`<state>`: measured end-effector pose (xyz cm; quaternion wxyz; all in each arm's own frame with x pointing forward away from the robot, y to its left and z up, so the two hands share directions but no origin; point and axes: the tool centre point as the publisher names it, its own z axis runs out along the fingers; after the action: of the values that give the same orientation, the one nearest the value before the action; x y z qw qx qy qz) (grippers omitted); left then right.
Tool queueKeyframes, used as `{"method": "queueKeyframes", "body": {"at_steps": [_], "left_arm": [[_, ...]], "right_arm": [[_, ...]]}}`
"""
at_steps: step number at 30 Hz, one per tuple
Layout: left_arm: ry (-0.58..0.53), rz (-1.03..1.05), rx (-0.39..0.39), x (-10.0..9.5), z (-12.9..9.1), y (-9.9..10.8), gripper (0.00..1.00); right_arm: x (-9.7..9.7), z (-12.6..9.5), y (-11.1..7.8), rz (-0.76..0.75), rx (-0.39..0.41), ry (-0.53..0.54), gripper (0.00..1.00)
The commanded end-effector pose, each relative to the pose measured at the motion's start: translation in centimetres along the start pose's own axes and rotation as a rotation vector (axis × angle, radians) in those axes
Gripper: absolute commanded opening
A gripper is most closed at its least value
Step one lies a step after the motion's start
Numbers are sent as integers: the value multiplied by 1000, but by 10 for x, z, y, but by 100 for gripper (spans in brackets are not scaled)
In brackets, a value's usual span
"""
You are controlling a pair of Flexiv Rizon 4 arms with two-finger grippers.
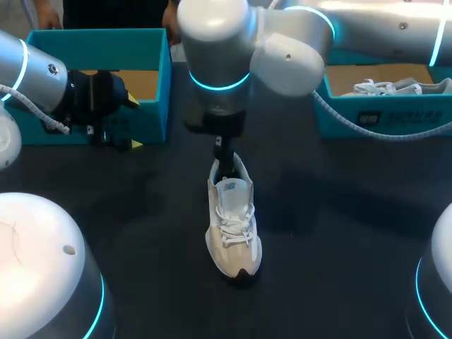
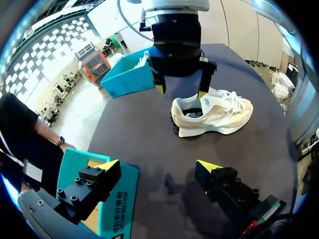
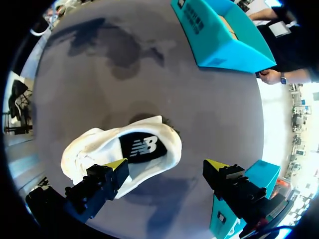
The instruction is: Take the shoe out of the shoebox, open the shoe tongue, remove and reinsert the insole, then place the shoe into the shoebox
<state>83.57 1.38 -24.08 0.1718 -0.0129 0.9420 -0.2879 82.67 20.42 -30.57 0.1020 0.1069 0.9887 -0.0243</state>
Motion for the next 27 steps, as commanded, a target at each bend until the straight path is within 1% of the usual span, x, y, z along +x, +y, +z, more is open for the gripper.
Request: {"method": "queueKeyframes", "body": {"at_steps": [1, 6, 20, 27], "left_arm": [[0, 1, -4, 0, 0, 0, 100], [0, 1, -4, 0, 0, 0, 100], [0, 1, -4, 0, 0, 0, 100], [0, 1, -4, 0, 0, 0, 100]], "right_arm": [[-5, 12, 5, -13, -8, 1, 100], [-9, 18, 6, -54, -25, 21, 100], [-9, 18, 6, -54, -25, 21, 100], [-17, 42, 19, -71, -23, 7, 100]]}}
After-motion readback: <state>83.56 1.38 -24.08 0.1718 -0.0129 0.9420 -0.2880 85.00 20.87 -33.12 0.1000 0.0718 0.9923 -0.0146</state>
